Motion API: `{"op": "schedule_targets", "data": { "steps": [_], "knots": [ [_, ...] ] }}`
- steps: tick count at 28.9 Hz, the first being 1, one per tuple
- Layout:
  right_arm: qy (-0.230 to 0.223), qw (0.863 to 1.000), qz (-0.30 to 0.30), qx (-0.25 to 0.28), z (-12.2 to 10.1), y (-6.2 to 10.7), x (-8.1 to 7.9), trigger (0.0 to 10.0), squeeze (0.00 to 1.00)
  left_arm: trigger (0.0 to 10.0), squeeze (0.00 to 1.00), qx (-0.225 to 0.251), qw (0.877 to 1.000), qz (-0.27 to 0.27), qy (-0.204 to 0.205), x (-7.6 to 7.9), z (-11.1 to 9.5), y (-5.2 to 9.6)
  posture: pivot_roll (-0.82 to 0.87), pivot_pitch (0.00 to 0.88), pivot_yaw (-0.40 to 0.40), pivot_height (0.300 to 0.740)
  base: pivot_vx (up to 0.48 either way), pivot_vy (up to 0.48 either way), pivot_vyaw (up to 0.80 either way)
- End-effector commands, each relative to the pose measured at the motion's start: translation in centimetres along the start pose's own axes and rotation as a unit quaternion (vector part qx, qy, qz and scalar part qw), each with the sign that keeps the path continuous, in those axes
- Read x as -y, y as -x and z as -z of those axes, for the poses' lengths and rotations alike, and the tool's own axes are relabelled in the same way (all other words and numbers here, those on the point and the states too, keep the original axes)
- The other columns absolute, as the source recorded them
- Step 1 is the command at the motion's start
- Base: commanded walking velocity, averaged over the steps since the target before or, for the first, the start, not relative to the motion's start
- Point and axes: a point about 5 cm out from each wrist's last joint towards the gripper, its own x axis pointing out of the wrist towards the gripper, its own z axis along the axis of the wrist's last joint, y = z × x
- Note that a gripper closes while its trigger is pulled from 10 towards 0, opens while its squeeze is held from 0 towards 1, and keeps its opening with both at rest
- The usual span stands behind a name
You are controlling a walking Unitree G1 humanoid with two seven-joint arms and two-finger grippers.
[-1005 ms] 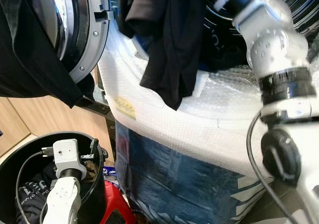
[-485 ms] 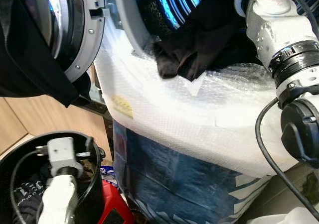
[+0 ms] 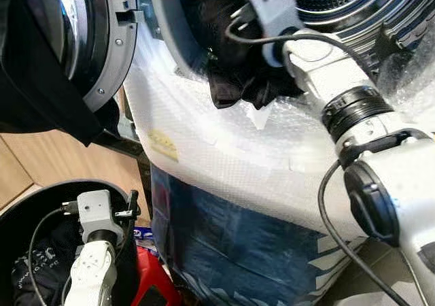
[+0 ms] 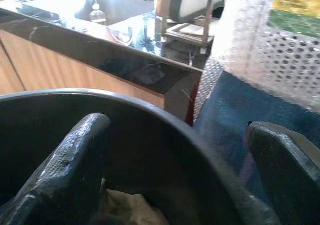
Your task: Clothes washing
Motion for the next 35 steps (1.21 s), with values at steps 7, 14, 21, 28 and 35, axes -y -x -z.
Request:
{"op": "schedule_targets", "data": {
  "steps": [7,14,21,28,35],
  "knots": [
    [-0.208,0.923,0.324,-0.017,1.2,3.6,8.0,10.0,0.0,10.0,0.0,0.019,1.0,0.009,-0.006,0.4,-1.0,-0.1,0.05,0.0,-0.065,0.74,0.0,0.0,0.0],
    [-0.155,0.954,0.256,-0.021,1.4,2.7,6.5,10.0,0.0,10.0,0.0,0.026,0.999,0.024,-0.017,0.7,-1.4,-0.2,0.03,0.0,-0.055,0.74,0.0,0.0,0.0],
    [-0.123,0.969,0.203,-0.064,4.0,1.9,4.0,10.0,0.0,10.0,0.0,0.032,0.999,0.041,-0.012,1.7,-2.0,-0.5,0.03,0.0,-0.053,0.74,0.0,0.0,0.0],
    [-0.015,0.997,-0.072,0.04,0.5,0.3,-0.5,10.0,0.0,10.0,0.0,0.037,0.998,0.052,-0.01,2.1,-2.4,-0.6,0.04,0.0,-0.051,0.74,0.0,0.0,0.0],
    [-0.1,0.986,0.132,0.007,1.5,1.4,3.7,10.0,0.0,10.0,0.0,0.044,0.997,0.065,-0.002,3.1,-2.8,-0.6,0.04,0.0,-0.062,0.74,0.0,0.0,0.0]
  ]
}}
